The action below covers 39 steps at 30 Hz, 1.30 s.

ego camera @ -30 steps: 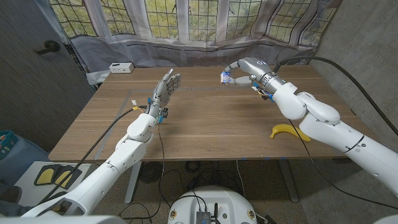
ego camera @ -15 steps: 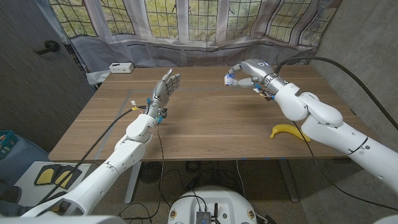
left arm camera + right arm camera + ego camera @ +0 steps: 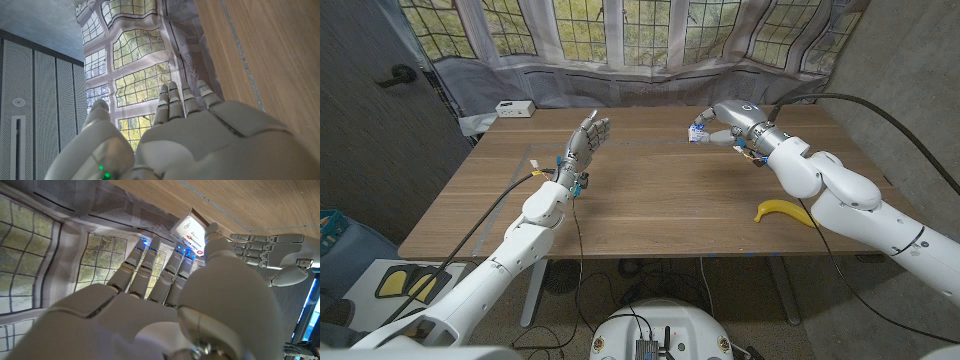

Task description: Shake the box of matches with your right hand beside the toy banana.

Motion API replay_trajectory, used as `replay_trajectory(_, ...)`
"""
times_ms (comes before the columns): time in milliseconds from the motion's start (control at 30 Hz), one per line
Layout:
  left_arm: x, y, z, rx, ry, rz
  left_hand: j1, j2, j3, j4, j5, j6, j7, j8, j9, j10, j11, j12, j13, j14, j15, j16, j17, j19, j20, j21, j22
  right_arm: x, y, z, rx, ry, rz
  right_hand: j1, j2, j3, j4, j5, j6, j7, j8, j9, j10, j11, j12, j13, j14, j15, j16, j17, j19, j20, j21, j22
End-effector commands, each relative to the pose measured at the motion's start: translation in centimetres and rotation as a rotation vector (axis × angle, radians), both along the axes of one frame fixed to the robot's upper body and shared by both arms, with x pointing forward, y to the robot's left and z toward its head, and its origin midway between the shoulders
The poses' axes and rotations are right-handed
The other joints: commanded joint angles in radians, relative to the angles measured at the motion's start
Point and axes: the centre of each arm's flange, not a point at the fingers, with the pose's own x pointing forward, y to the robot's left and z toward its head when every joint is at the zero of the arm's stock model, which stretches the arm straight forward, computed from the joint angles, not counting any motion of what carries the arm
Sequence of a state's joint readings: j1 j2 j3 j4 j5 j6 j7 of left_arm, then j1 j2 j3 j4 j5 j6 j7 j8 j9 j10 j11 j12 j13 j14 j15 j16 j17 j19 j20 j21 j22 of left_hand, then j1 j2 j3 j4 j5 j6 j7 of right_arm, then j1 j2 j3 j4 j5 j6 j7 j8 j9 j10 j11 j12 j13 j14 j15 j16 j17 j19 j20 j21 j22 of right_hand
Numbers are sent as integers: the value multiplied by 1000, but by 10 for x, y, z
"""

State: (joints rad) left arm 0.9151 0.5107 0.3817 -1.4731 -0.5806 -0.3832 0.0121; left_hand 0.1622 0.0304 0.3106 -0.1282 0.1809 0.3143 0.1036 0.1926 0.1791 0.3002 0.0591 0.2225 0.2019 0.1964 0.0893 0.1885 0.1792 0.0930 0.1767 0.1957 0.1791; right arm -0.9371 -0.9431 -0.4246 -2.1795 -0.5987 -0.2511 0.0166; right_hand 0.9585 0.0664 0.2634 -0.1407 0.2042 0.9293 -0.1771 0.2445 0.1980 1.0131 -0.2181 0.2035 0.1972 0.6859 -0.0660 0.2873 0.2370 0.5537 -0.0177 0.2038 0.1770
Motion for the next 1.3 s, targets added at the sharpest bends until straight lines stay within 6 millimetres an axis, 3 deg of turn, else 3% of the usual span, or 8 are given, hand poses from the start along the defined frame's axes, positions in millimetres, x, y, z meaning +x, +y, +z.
replay_trajectory(33,4,-6,3,27,3,-30,3,2,7,0,-2,10,1,0,4,6,-1,-4,3,-1,2,1,3,-5,7,4,4,-11,-8,-15,27,46,-46,26,35,-1,2,5,58,-42,10,4,9,2,6,2,6,-71,-4,4,-6,2,-1,1)
replay_trajectory(1300,1,-2,8,61,-2,-58,3,3,9,0,-2,10,-1,0,4,8,-5,-3,3,0,3,2,3,-5,8,5,4,-32,-18,-71,44,195,-180,32,41,-6,-2,6,58,-39,6,4,7,2,3,2,5,-68,-1,12,-10,5,-1,1)
